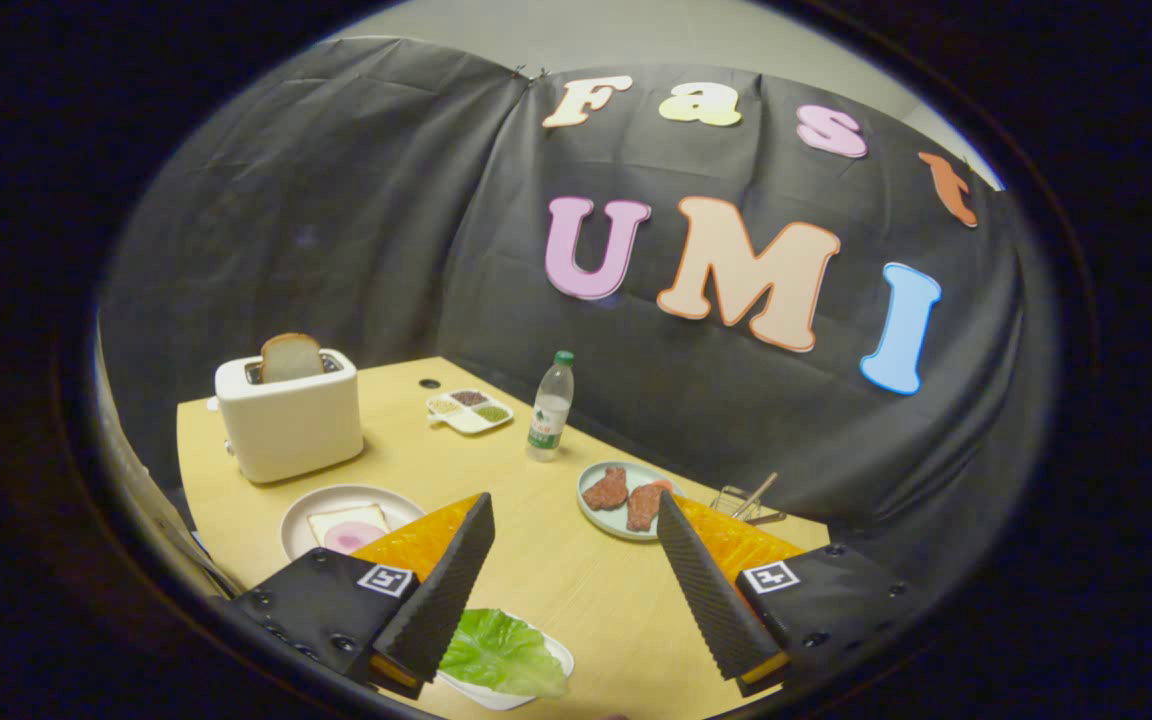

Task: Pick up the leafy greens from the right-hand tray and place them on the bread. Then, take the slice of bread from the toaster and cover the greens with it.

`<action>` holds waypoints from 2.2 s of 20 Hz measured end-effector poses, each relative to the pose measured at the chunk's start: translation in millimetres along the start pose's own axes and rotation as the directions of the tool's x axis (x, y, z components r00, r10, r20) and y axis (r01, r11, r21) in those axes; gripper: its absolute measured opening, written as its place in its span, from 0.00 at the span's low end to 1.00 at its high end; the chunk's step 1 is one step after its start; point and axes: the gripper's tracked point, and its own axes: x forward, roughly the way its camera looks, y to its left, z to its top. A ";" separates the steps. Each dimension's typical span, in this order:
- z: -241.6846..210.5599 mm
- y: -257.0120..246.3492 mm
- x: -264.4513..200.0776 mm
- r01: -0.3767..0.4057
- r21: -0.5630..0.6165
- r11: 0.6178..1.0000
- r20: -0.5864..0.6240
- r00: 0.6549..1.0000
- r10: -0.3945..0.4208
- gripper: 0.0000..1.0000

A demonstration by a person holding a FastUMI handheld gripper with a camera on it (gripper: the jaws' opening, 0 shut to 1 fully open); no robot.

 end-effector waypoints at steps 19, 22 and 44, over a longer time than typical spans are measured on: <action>-140.8 56.0 29.3 -0.248 -0.005 0.969 -0.359 0.905 0.230 0.99; -161.7 62.8 29.5 -0.268 0.012 0.963 -0.412 0.876 0.249 0.99; -232.3 83.8 24.0 -0.264 0.158 0.952 -0.606 0.735 0.304 0.96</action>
